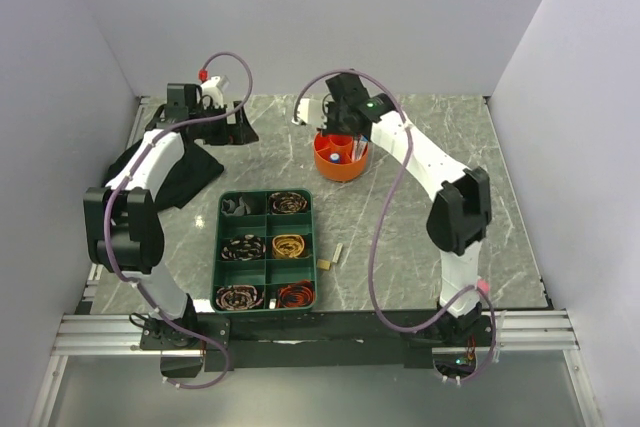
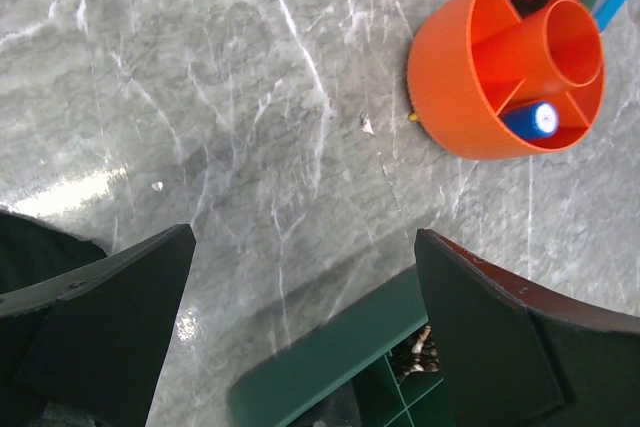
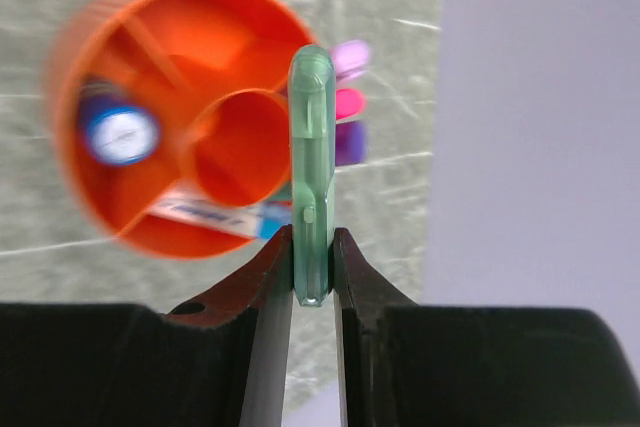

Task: Sort the stationery into containers
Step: Place the pen in the storage box.

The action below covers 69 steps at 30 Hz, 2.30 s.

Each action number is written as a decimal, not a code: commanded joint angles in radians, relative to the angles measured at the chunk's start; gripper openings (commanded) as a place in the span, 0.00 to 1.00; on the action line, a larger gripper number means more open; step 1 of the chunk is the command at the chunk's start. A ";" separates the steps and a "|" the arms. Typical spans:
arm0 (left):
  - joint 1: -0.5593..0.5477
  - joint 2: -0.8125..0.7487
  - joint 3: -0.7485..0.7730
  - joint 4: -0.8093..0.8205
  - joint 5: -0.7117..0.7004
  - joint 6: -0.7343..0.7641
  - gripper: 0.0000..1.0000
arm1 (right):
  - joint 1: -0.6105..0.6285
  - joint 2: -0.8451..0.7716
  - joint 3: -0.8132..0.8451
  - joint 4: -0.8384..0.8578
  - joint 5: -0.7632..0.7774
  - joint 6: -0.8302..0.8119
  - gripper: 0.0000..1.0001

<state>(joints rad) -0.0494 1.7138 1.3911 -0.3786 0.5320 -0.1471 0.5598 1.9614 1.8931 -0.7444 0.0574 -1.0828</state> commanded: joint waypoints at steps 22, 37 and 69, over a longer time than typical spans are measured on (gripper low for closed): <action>0.031 0.182 0.114 0.242 0.341 -0.315 0.99 | 0.068 0.057 -0.111 0.151 0.294 -0.433 0.05; 0.031 0.089 -0.003 0.279 0.329 -0.305 1.00 | 0.081 0.136 -0.080 0.192 0.346 -0.502 0.07; 0.031 0.144 0.072 0.264 0.318 -0.309 0.99 | 0.038 -0.124 -0.126 0.349 0.372 -0.303 0.48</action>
<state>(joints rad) -0.0147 1.8595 1.4277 -0.1360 0.8406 -0.4580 0.6182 1.9301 1.7393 -0.3969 0.4118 -1.5066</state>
